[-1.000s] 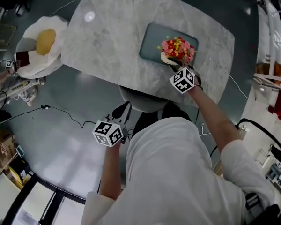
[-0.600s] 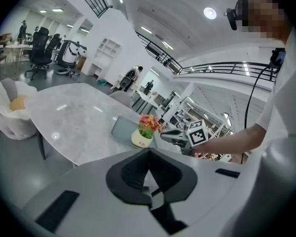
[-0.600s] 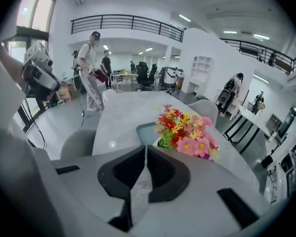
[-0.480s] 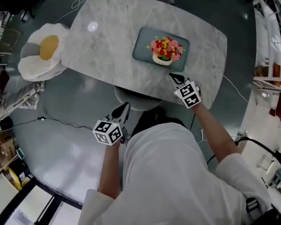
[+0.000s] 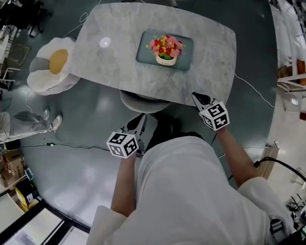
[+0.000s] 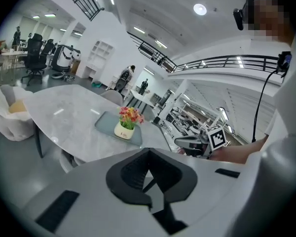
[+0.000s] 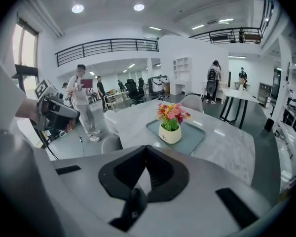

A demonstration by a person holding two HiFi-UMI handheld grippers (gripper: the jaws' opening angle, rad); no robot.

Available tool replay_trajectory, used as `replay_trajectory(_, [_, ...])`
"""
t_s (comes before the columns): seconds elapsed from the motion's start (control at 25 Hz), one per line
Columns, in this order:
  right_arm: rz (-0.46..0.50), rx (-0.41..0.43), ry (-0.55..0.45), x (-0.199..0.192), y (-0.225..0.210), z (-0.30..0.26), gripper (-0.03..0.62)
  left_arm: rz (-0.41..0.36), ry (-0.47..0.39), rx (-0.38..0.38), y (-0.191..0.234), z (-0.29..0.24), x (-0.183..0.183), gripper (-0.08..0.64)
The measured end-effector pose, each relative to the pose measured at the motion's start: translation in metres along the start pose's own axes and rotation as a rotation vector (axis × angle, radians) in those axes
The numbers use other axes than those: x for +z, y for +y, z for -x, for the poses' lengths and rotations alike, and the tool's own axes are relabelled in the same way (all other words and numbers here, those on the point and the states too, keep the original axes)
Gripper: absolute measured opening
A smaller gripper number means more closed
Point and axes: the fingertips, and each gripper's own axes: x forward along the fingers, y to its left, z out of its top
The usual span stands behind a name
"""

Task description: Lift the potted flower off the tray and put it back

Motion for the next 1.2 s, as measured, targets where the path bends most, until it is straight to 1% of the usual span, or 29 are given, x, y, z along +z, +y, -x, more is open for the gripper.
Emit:
replay_trajectory(0.12, [-0.023,0.01,-0.02,-0.01,0.005,0.032,0.017,-0.024,-0.007,-0.003,-0.021,0.009,-0.008,0.009])
replay_trajectory(0.28, [-0.031,0.005,-0.036,-0.016,0.021,0.059,0.018,-0.063,-0.013,-0.007,-0.035,0.028,-0.009,0.009])
replay_trajectory(0.52, [-0.14,-0.033,-0.121,-0.011,0.04,0.087,0.018,-0.101,-0.004,-0.016,-0.027,0.043,-0.014,0.009])
replay_trajectory(0.72, [-0.225,-0.041,-0.161,-0.008,0.06,0.096,0.017,-0.126,0.022,-0.057,-0.024,0.054,-0.014,0.009])
replay_trajectory(0.88, [-0.297,-0.023,-0.245,0.017,0.071,0.101,0.017,-0.173,0.058,-0.086,-0.026,0.057,-0.004,0.009])
replay_trajectory(1.0, [-0.323,-0.034,-0.276,0.028,0.079,0.098,0.017,-0.167,0.062,-0.099,-0.019,0.064,-0.002,0.009])
replay_trajectory(1.2, [-0.342,-0.044,-0.284,0.031,0.077,0.099,0.017,-0.174,0.064,-0.119,-0.023,0.063,-0.002,0.009])
